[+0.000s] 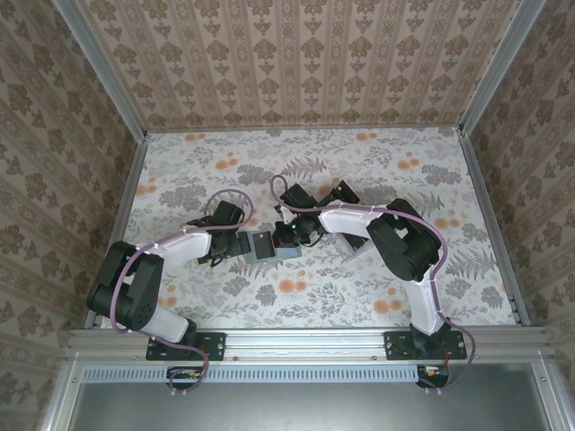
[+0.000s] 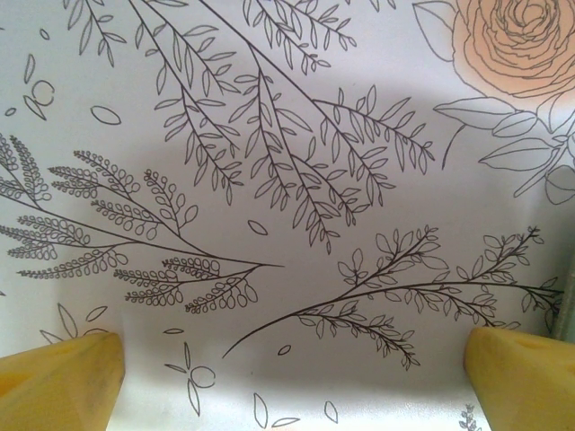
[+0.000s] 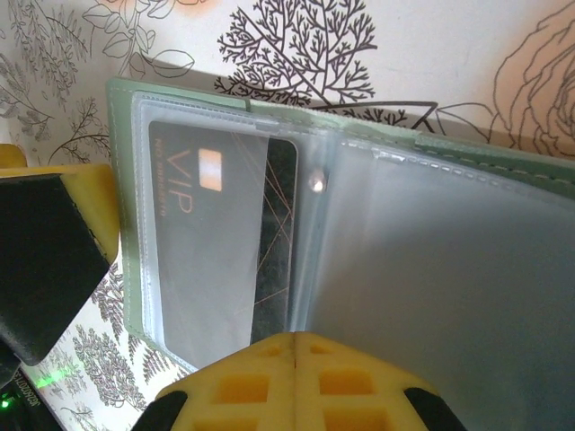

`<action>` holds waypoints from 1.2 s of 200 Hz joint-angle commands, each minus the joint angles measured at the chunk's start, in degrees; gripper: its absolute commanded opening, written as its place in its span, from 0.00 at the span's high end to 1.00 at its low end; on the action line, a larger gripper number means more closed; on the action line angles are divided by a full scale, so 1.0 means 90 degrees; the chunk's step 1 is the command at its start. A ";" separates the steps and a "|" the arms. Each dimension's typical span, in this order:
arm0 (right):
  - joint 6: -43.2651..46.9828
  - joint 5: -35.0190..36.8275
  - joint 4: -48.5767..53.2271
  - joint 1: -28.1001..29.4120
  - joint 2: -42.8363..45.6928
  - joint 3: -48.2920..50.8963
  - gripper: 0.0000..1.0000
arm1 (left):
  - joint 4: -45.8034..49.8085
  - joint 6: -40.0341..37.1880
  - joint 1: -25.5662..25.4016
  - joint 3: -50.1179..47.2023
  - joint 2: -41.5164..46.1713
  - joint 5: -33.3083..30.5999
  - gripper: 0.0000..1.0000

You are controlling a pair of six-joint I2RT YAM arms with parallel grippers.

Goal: Put the credit cards into the card holder
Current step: Insert the credit card into the card slot.

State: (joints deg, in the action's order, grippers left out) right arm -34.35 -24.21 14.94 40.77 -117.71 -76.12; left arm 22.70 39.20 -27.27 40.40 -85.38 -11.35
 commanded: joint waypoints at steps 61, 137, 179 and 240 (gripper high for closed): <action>-0.0090 -0.0172 0.0053 0.0213 -0.0364 -0.0412 0.95 | -0.0628 -0.0052 0.0028 -0.0310 -0.0325 0.0346 0.00; -0.0170 -0.0268 0.0081 0.0319 -0.0506 -0.0637 0.95 | -0.0711 -0.0017 0.0013 -0.0391 -0.0301 0.0392 0.00; -0.0082 -0.0088 0.0155 0.0114 -0.0077 -0.0481 0.92 | -0.0430 -0.0142 0.0234 -0.0247 0.0135 0.0372 0.00; 0.0121 0.0190 0.0310 -0.0321 0.0401 -0.0406 0.69 | -0.0073 -0.0288 0.0928 -0.0123 0.1002 0.0537 0.00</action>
State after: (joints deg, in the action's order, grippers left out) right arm -34.41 -23.99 15.59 38.89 -116.60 -79.70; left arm 20.97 38.33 -20.14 39.07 -78.81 -8.32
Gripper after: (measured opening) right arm 0.289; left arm 0.997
